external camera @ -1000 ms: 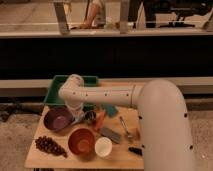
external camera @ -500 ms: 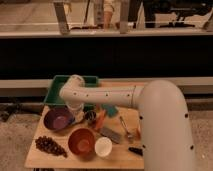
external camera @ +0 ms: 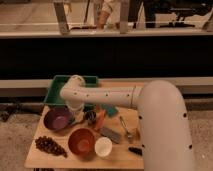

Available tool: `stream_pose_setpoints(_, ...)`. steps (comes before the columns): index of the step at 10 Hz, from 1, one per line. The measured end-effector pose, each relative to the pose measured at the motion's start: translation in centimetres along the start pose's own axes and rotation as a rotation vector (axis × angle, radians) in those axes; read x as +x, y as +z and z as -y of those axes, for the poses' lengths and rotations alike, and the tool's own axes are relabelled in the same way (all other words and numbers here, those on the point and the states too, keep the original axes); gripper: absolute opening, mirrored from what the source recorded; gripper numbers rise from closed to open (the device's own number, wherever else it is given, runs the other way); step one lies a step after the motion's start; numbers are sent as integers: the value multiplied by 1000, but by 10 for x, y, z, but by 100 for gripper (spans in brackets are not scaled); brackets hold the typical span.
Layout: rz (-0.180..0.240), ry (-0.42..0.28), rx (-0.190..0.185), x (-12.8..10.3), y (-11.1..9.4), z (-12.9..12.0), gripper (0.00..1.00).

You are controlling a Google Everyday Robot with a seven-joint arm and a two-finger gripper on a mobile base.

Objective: Wipe purple bowl with towel

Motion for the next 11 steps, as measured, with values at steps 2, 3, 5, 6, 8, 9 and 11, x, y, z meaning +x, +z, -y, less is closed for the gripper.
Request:
stream_pose_setpoints(2, 4, 0, -3, 0, 3, -1, 52)
stream_pose_setpoints(3, 9, 0, -4, -1, 5, -1, 52)
stream_pose_setpoints(5, 17, -2, -5, -2, 10, -1, 52)
stream_pose_setpoints(6, 21, -4, -5, -3, 12, 0, 52)
stream_pose_setpoints(8, 24, -5, -6, -3, 14, 0, 54)
stream_pose_setpoints(9, 27, -5, -7, -3, 16, -1, 62)
stream_pose_setpoints(11, 31, -5, -10, -3, 20, -1, 66)
